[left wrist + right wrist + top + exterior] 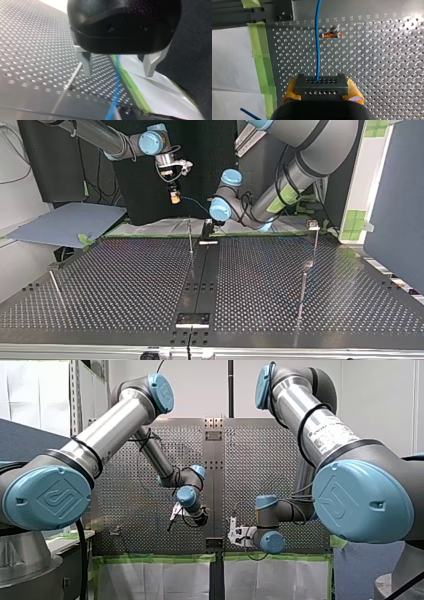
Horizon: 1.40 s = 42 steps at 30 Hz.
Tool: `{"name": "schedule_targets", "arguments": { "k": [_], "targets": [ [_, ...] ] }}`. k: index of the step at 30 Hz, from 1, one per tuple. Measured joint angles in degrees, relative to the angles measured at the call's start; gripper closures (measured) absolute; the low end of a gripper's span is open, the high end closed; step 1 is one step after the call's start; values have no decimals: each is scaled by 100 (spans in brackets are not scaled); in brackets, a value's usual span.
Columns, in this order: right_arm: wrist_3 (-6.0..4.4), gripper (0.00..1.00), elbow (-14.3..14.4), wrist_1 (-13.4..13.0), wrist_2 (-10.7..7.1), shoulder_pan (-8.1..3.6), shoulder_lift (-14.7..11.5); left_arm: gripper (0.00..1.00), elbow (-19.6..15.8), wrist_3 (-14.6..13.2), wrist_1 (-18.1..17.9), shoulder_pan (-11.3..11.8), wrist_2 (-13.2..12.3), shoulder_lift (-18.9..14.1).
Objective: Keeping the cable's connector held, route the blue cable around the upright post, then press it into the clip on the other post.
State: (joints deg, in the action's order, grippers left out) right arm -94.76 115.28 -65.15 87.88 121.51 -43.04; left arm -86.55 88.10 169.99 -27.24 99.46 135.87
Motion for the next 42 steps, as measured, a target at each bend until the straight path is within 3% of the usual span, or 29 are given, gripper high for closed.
{"name": "schedule_targets", "arguments": {
  "k": [9, 15, 22, 34, 38, 42],
  "targets": [
    [0, 100, 0, 1, -103, 8, -1, 0, 4, 17, -27, -35, 44, 75],
    [0, 100, -1, 8, -144, 12, -1, 0, 229, 17, 75, -98, 58, 245],
    [0, 100, -3, 23, -148, 8, 0, 0, 531, -306, 366, -236, 75, 538],
    [24, 100, -16, 60, -150, -32, 0, 0, 562, -1033, 505, -324, -194, 566],
    [40, 100, -24, 62, -143, -34, -1, 0, 563, -1146, 515, -390, -325, 567],
    [43, 100, -43, 73, -144, -35, -1, 0, 563, -1156, 552, -443, -261, 567]
  ]
}}
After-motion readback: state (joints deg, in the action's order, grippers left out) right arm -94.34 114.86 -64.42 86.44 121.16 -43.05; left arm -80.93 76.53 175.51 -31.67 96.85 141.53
